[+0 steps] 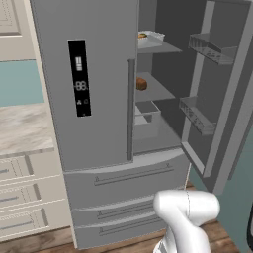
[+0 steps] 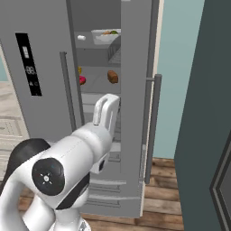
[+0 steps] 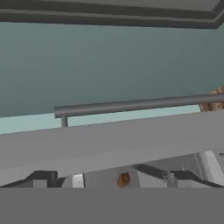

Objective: Place the tupperware on the top shelf of the fridge. Make space for the tupperware among the existing items by rearranging them on the shelves if needed. Close the fridge door when finished.

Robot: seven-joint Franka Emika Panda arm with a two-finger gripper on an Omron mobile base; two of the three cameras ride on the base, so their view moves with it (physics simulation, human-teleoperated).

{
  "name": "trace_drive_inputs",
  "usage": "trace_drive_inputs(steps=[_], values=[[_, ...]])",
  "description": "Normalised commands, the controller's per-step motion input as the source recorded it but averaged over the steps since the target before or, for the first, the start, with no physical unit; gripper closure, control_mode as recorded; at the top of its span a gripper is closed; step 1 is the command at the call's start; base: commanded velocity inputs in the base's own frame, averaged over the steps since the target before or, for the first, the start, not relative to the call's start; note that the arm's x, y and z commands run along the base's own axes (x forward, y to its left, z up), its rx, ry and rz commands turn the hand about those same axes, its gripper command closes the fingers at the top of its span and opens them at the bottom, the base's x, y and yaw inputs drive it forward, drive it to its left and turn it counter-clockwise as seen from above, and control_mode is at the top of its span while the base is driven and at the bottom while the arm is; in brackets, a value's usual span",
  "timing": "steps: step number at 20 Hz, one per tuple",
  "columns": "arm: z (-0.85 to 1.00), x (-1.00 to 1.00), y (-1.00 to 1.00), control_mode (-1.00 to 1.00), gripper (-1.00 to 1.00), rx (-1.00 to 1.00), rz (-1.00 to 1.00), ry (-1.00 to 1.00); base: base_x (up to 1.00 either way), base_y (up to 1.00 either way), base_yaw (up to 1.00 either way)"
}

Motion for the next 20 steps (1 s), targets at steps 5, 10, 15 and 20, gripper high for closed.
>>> trace_drive_inputs(steps=[5,10,15,20], values=[[-0.15,0.05,-0.03,-1.00,-1.00,0.03,0.01,0.02,0.00,0.00,0.00],[-0.27,0.04,-0.27,-1.00,-1.00,0.02,0.00,0.03,0.00,0.00,0.00],[-0.23,0.07,-0.32,-1.00,-1.00,0.02,0.05,0.01,0.00,0.00,0.00],[-0.20,0.31,0.00,-1.00,-1.00,0.00,0.11,0.07,0.00,0.00,0.00]])
